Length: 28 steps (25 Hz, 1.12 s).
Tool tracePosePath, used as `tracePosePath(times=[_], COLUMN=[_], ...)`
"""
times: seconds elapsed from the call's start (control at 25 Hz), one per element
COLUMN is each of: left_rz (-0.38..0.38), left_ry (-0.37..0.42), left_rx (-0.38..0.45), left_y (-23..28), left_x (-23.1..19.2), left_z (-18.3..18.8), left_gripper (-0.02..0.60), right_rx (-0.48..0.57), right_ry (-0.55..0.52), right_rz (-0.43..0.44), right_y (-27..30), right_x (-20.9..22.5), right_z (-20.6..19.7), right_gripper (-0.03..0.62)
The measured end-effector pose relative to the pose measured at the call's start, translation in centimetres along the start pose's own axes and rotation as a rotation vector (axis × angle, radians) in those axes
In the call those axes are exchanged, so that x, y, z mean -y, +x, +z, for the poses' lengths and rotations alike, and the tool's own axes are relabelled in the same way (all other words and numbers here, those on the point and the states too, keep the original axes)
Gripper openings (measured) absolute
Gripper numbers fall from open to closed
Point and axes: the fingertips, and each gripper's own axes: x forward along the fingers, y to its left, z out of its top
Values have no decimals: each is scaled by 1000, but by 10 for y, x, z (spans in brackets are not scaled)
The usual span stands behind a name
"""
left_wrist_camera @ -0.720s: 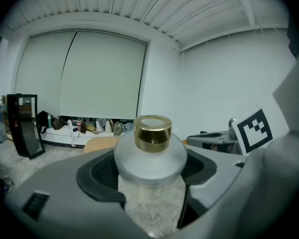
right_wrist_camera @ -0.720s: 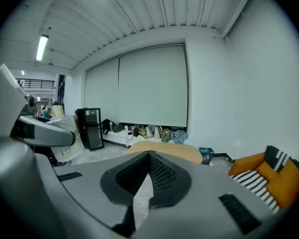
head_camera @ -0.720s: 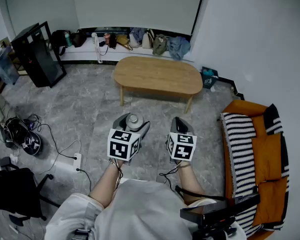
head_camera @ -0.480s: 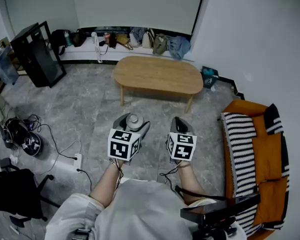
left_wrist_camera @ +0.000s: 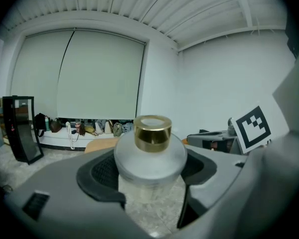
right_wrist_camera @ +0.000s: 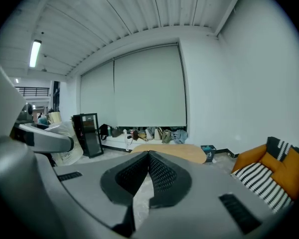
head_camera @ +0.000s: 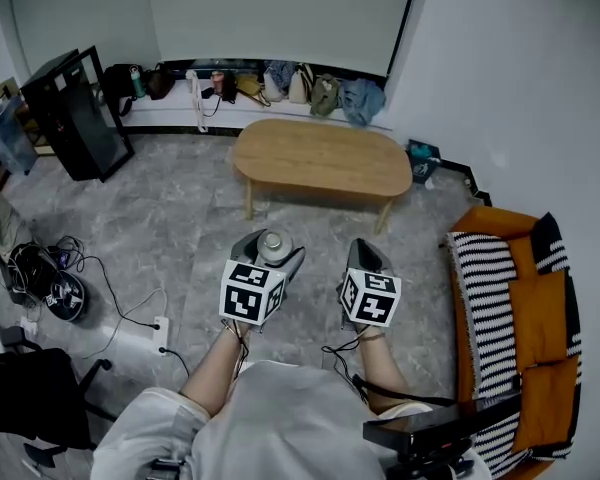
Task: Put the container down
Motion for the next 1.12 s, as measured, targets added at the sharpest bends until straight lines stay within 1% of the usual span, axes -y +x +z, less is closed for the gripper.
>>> tracePosePath(times=[0.2,0.48,0.72,1.12], left_rz=[-15,-29,-8,38], left_ry=[5,-6,-25,-51], left_rx=[-3,-12,-13,-10], left_y=[7,36,83,174], left_x=[-16,-29,-51,-81], left_z=[2,5,17,61], left_gripper=[341,341,341,341], right_rx=[-3,-25,-36,-49], right_ry=[16,22,7,-7], right_rz=[-22,-38,-12,37], right_y=[8,36,91,185], right_x=[-4,9,24,68], right_z=[-3,-3,11,54], right_gripper=[23,23,23,23])
